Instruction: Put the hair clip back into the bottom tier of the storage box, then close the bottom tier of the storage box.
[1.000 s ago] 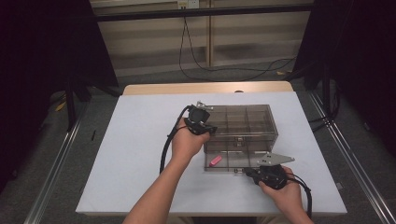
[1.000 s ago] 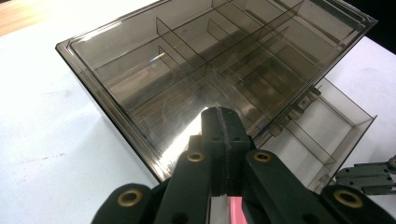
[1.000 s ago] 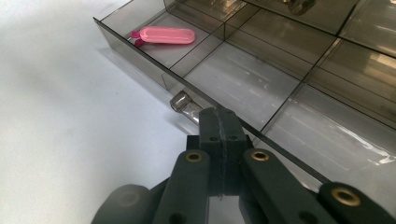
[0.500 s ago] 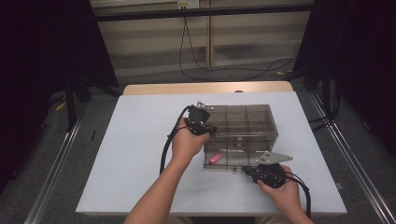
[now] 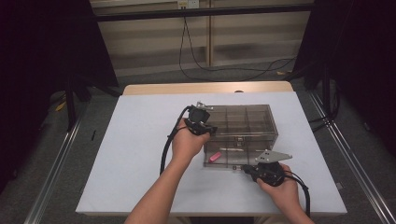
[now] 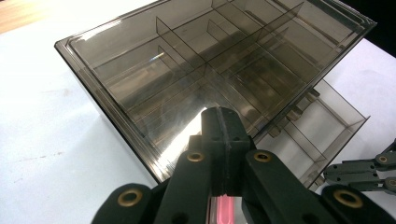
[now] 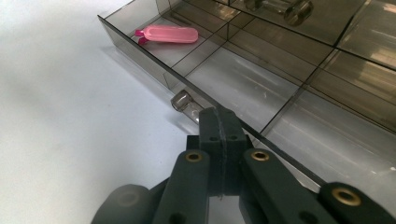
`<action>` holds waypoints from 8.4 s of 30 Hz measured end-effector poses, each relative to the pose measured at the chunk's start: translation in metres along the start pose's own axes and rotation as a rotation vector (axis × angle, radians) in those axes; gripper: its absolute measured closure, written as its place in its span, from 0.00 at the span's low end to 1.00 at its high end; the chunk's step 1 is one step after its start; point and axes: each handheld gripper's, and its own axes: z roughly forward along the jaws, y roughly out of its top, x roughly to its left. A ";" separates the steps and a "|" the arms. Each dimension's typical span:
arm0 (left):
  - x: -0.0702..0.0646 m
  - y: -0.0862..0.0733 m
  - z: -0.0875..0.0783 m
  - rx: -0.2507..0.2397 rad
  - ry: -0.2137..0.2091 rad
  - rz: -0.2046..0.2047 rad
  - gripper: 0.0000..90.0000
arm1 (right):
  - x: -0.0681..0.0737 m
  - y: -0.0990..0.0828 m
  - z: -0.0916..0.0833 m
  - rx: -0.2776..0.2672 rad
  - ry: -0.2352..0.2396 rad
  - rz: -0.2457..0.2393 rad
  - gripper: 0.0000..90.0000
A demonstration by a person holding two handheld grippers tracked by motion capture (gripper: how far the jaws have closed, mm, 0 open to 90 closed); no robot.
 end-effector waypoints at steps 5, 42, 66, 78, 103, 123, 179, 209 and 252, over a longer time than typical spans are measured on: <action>0.001 0.000 -0.001 0.012 -0.003 0.010 1.00 | 0.001 0.000 0.000 -0.001 -0.006 0.001 1.00; 0.002 0.001 -0.001 0.017 -0.012 -0.001 1.00 | 0.002 -0.001 0.001 0.003 -0.028 0.005 1.00; 0.001 0.001 0.000 0.012 -0.007 0.002 1.00 | -0.002 0.000 0.003 0.009 -0.051 0.012 1.00; 0.000 0.001 0.000 0.012 0.000 0.000 1.00 | -0.004 0.002 0.005 0.004 -0.060 0.018 1.00; 0.001 0.000 -0.001 0.014 0.000 0.004 1.00 | -0.006 0.007 0.010 0.001 -0.083 0.017 1.00; 0.000 0.000 0.000 0.001 0.001 -0.001 1.00 | -0.006 0.010 0.013 0.000 -0.110 0.008 1.00; -0.001 0.001 0.000 0.012 0.013 0.017 1.00 | -0.013 0.016 0.021 0.001 -0.152 0.017 1.00; -0.001 0.001 0.000 0.014 0.015 0.017 1.00 | -0.016 0.017 0.027 -0.007 -0.179 0.030 1.00; -0.002 0.001 0.000 0.011 0.014 0.020 1.00 | -0.021 0.021 0.036 -0.013 -0.217 0.039 1.00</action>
